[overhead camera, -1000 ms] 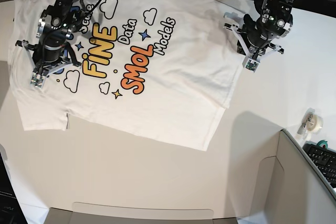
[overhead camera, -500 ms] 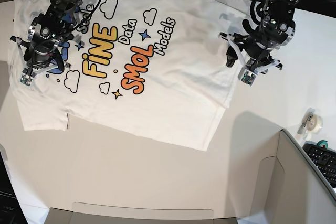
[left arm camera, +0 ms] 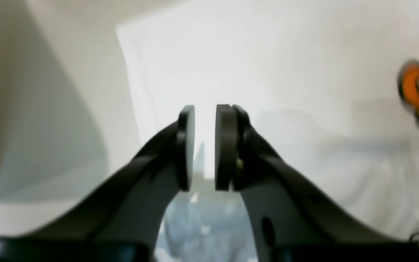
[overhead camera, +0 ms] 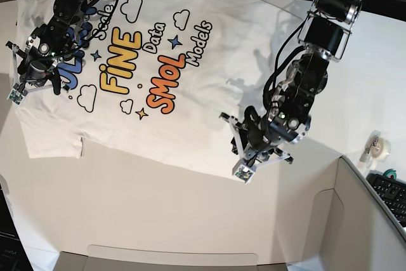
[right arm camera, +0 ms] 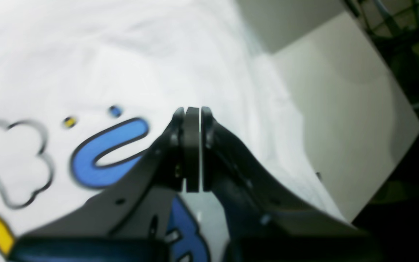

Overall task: Layout the t-shirt on the table in an organized manner, then fold the t-shirt properly
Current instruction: 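Move both grippers down onto the shirt body near the hem, then grasp the hem with both grippers and drag it away from the collar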

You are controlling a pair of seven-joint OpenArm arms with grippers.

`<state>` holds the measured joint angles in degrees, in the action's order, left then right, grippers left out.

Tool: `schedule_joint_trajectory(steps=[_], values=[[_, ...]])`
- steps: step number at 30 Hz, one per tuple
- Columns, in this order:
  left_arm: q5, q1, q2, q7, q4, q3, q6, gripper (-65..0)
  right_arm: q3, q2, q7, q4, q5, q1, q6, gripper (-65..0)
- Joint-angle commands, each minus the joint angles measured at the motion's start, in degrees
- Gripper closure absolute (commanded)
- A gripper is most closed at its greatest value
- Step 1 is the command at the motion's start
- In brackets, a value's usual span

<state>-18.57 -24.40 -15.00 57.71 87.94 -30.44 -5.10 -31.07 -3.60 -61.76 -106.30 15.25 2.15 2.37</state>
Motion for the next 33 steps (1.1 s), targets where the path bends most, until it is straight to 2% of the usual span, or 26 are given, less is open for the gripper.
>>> schedule_joint_trajectory(steps=[1, 6, 11, 15, 17, 21, 30, 33], values=[[0.24, -2.54, 1.33, -1.93, -2.1, 0.06, 0.05, -8.8, -0.45, 1.18, 0.79, 0.76, 0.45, 1.23, 0.05, 0.0], [0.15, -7.82, 6.17, -6.06, -15.72, -0.03, 0.05, -8.8, -0.8, 3.82, 1.05, 7.8, 0.1, 2.46, 0.05, 0.0], [0.24, -8.17, 6.79, -13.8, -25.48, -0.03, 0.05, -8.8, -0.8, 4.17, 1.14, 9.73, 0.01, 3.34, 0.05, 0.0], [0.24, -7.9, 6.35, -16.17, -30.05, -0.11, 0.05, -8.8, -0.8, 5.4, 1.23, 14.13, 0.01, 5.45, 0.05, 0.0], [0.24, -7.9, 6.08, -16.35, -31.37, -0.11, 0.05, -8.8, -0.8, 5.49, 2.99, 17.11, 0.01, 6.77, 0.05, 0.0], [0.24, -7.55, 3.8, -16.44, -31.81, -0.03, 0.05, -8.8, -0.62, 5.49, 7.12, 24.32, 0.27, 9.32, 0.22, 0.0], [0.24, -6.67, -0.78, -18.28, -31.63, 0.15, 0.14, -8.8, -0.27, 5.49, 11.87, 38.21, 0.18, 17.58, 0.22, 0.0], [0.33, -6.76, -1.3, -19.69, -32.25, 0.15, 0.31, -8.8, 3.25, 5.49, 12.04, 39.97, 0.27, 19.69, 0.31, 0.0]])
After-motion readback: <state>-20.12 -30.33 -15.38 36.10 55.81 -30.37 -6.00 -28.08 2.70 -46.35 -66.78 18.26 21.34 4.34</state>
